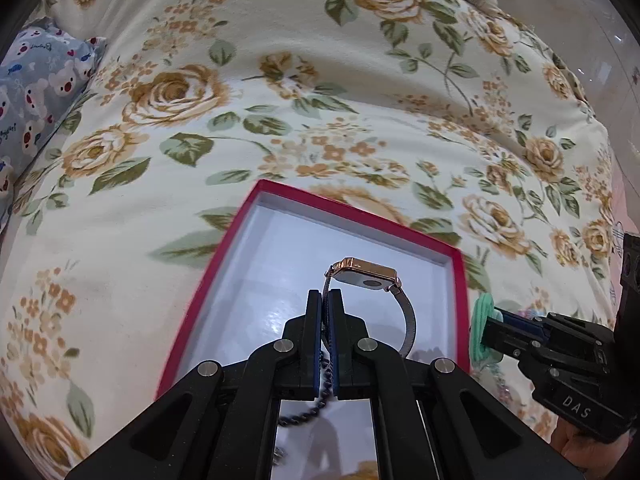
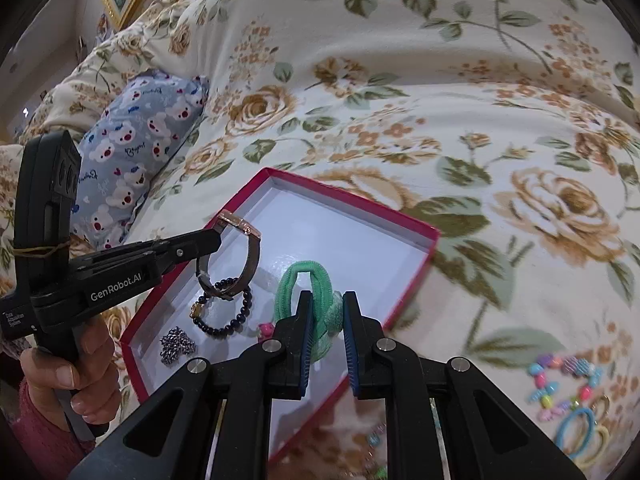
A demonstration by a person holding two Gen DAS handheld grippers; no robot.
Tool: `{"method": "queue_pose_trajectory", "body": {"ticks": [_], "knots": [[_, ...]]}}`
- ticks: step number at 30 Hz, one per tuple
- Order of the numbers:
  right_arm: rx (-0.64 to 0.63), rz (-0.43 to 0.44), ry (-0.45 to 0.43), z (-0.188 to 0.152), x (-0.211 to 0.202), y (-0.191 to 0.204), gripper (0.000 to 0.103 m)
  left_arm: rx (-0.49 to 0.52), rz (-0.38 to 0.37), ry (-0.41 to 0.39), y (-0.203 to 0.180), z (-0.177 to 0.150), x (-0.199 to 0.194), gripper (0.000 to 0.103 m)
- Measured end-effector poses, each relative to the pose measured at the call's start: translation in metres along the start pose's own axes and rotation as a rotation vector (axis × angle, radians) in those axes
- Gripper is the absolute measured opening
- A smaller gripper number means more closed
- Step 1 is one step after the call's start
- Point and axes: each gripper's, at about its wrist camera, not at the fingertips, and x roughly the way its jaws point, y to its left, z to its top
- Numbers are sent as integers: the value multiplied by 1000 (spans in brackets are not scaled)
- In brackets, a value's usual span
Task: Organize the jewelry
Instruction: 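Carry watch and green hair tie into the red box and open both tools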
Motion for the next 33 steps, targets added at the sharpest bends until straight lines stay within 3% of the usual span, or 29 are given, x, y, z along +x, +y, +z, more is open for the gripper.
{"method": "queue_pose_trajectory", "body": {"ticks": [13, 24, 29, 33], "knots": [[-27, -24, 96, 3, 46, 0, 14, -49, 41, 43, 21, 15, 51, 2], [-44, -22, 129, 2, 55, 1, 18, -74, 51, 79, 26, 15, 73, 3], [-39, -16, 129, 1, 54, -1, 20, -79, 55, 84, 27, 16, 71, 6], [-40, -16, 126, 1, 52, 1, 27, -57, 67, 78, 21, 13, 65, 18]]}}
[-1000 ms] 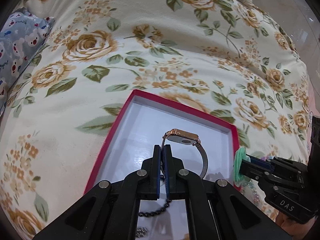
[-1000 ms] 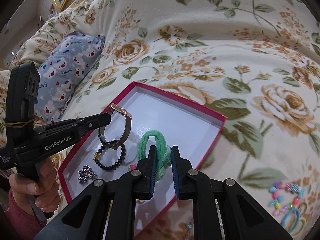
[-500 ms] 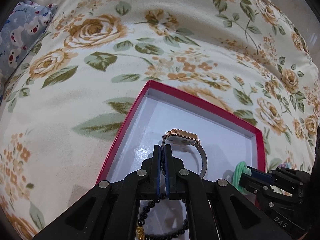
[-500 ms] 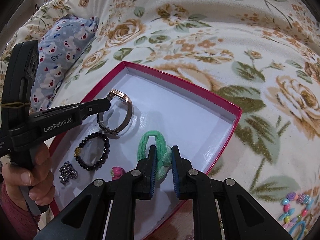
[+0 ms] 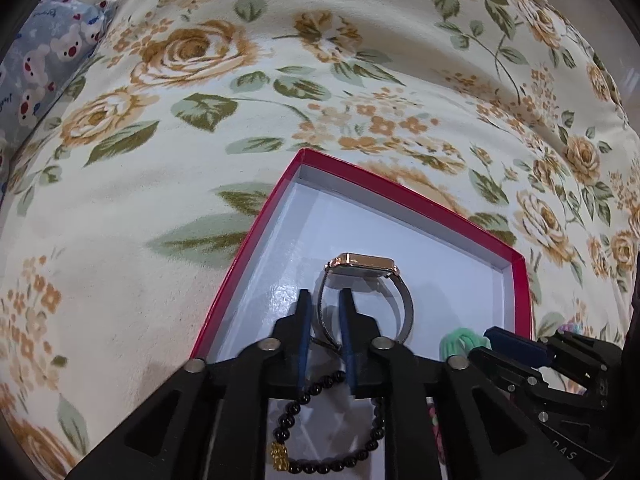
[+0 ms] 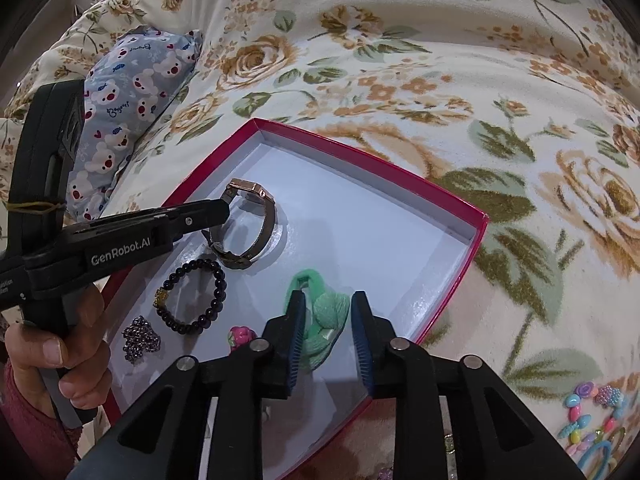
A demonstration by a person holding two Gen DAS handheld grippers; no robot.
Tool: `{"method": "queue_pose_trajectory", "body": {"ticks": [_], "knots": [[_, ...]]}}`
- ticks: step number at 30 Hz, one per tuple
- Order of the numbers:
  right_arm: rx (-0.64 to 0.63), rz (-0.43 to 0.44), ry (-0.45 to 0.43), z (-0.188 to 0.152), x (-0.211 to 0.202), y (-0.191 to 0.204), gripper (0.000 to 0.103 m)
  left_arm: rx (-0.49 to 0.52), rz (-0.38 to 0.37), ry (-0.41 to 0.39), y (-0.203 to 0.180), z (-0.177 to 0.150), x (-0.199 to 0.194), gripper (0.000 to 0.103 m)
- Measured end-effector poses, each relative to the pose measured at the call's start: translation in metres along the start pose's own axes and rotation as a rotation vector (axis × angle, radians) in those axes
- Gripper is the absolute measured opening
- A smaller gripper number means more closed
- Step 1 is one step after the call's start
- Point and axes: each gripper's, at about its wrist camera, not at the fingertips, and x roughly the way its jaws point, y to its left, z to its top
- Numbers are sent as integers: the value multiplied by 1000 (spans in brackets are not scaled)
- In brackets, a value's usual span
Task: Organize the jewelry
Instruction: 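Carry watch and green hair tie into the red box and open both tools, then grasp the pastel bead bracelet with the left tool while the right tool grasps the yellow hair tie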
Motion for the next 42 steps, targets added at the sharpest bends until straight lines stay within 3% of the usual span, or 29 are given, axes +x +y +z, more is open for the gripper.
{"method": "queue_pose_trajectory", "body": {"ticks": [8, 12, 23, 42], "knots": [[20, 2, -28, -6, -14, -2, 30, 3, 12, -25, 0, -9, -21, 24], [62, 15, -84, -13, -35, -6, 33, -19, 11, -49, 4, -16, -38, 37], [142, 20, -183, -43, -88, -17, 38, -57, -45, -52, -5, -45, -73, 43], [297, -90, -238, -128, -151, -77, 38, 98, -127, -13, -74, -80, -101, 48]]}}
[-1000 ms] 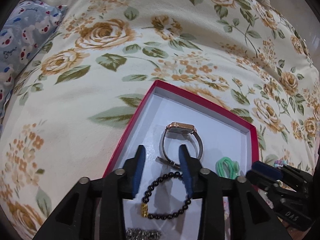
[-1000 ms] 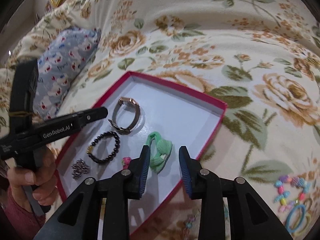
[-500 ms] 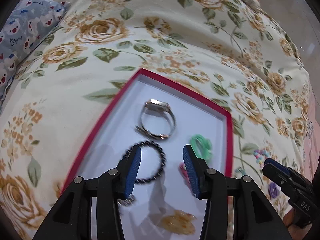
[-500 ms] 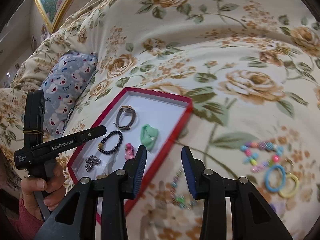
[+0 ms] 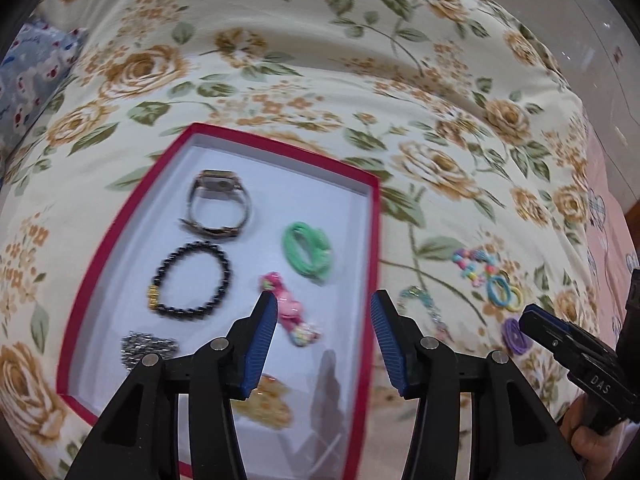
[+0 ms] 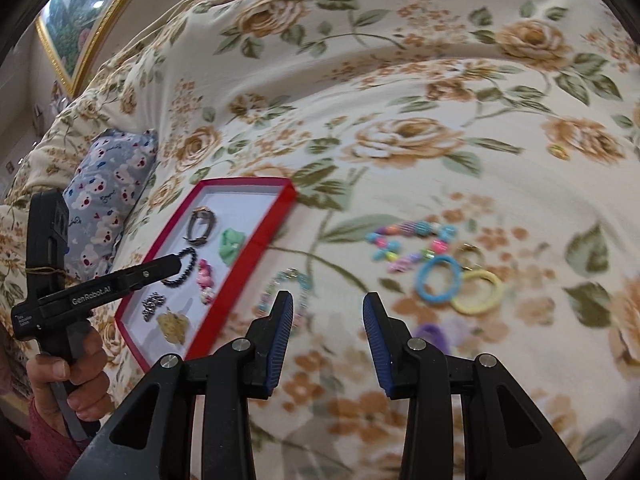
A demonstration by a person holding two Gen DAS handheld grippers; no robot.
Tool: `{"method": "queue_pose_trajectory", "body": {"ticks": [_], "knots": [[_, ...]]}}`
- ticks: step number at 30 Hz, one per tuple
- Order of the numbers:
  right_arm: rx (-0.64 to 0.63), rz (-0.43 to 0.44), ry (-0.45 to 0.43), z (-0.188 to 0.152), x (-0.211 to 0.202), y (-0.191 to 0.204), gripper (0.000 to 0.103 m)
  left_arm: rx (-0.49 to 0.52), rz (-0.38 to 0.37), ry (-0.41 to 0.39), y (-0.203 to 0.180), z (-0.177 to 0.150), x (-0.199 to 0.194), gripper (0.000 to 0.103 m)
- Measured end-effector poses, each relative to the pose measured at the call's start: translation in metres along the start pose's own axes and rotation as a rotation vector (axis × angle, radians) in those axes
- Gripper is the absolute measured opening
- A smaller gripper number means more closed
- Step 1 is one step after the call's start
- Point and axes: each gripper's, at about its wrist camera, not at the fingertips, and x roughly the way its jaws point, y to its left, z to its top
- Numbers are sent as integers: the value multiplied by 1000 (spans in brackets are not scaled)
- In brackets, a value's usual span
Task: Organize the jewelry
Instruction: 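Grasp the pastel bead bracelet with the left tool while the right tool grasps the yellow hair tie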
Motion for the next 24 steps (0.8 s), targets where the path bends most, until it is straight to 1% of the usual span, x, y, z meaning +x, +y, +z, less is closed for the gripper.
{"method": "queue_pose_trajectory", "body": {"ticks": [6, 12, 17, 24], "knots": [[50, -40, -11, -8, -14, -29, 38, 40, -18, 21, -21, -3, 9, 50], [84, -64, -30, -10, -24, -48, 38, 81, -38, 48, -42, -4, 18, 50], [89, -75, -34, -8, -25, -57, 39, 124, -45, 58, -60, -5, 25, 50], [84, -110, -13, -5, -17, -70, 37, 162, -56, 89, -75, -7, 41, 50]]}}
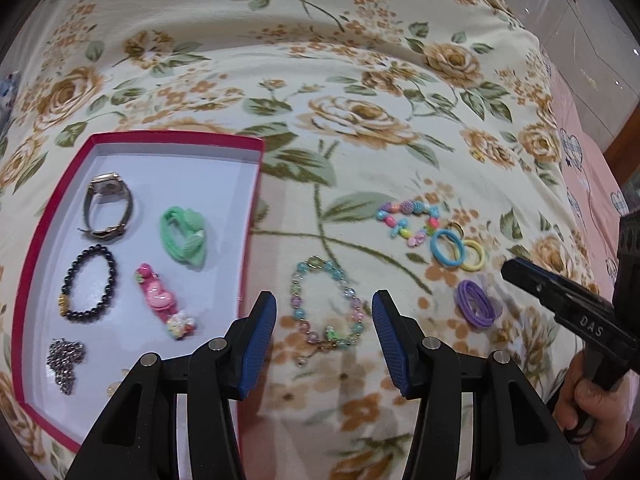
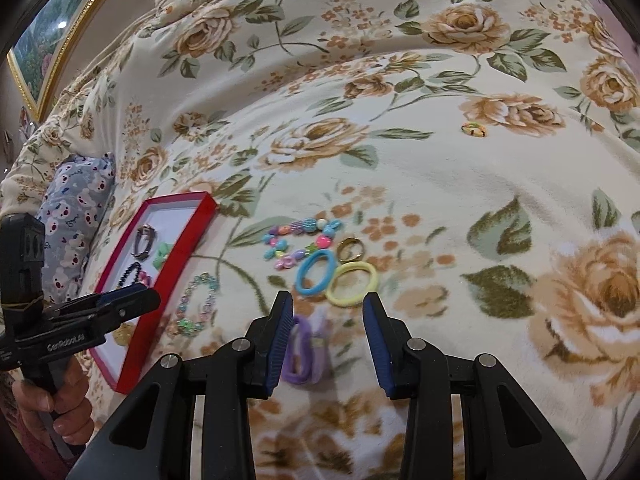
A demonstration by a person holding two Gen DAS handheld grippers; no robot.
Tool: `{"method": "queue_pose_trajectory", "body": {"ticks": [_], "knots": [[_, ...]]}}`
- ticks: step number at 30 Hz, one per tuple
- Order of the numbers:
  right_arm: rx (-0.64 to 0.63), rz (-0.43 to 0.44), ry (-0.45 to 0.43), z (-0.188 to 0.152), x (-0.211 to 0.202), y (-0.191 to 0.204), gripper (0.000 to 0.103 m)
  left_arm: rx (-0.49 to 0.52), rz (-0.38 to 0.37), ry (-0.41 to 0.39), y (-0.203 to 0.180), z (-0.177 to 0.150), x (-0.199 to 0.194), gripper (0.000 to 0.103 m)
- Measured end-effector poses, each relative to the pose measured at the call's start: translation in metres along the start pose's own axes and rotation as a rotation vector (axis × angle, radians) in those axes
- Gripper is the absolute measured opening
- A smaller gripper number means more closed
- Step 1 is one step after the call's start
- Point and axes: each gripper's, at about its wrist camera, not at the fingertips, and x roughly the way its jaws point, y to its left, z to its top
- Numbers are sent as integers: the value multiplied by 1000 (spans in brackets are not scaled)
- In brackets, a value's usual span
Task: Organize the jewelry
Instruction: 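Grasp the pastel bead bracelet with the left tool while the right tool grasps the yellow hair tie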
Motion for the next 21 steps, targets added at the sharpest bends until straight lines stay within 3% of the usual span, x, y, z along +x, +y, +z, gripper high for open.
{"method": "queue_pose_trajectory", "body": {"ticks": [10, 14, 15, 17, 18, 21], "knots": [[-8, -47, 62, 9, 32, -15, 31, 47, 18, 75, -15, 1, 40, 49], [-26, -57, 86, 8, 46, -14, 22, 79, 48, 76, -22, 1, 53, 48], [-34, -62, 85, 7, 47, -13, 16, 86, 54, 72, -23, 1, 54, 45], [-41, -64, 83, 7, 46, -12, 6, 108, 56, 69, -27, 0, 58, 28], [-39, -62, 82, 7, 46, -12, 4, 109, 42, 87, -27, -1, 61, 14], [-32, -55, 70, 7, 42, -12, 3, 115, 31, 85, -27, -2, 65, 7]]}}
